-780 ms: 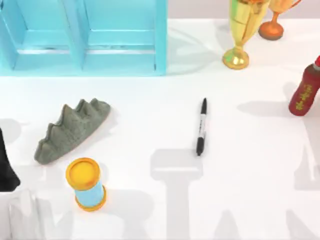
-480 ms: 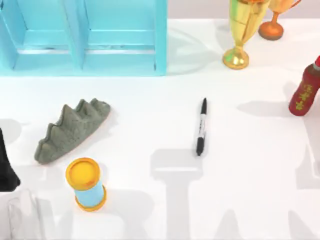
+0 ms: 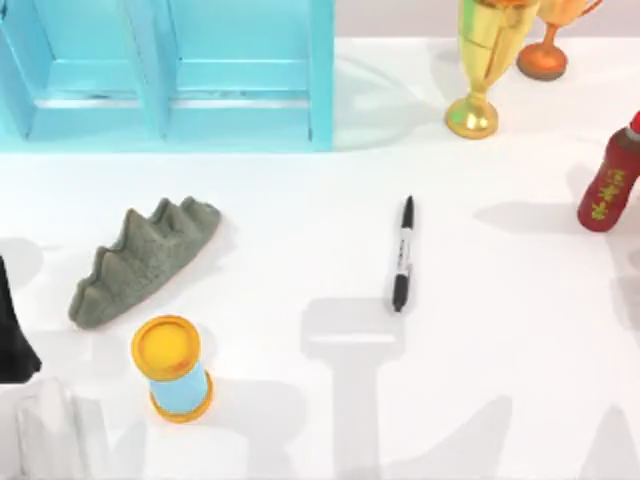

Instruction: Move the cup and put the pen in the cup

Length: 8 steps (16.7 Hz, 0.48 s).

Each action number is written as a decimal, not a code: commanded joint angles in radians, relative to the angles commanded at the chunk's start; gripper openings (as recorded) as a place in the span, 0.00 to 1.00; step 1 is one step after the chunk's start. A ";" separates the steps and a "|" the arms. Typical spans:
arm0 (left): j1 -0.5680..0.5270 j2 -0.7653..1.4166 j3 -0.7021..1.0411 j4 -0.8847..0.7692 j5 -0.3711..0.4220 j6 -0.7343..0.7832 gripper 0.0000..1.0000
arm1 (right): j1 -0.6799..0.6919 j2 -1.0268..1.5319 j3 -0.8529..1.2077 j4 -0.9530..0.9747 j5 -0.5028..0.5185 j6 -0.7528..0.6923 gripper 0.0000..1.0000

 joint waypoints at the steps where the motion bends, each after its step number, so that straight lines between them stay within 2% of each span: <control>1: 0.000 0.000 0.000 0.000 0.000 0.000 1.00 | -0.026 0.114 0.092 -0.075 0.000 -0.025 1.00; 8: 0.000 0.000 0.000 0.000 0.000 0.000 1.00 | -0.203 0.810 0.662 -0.563 0.002 -0.194 1.00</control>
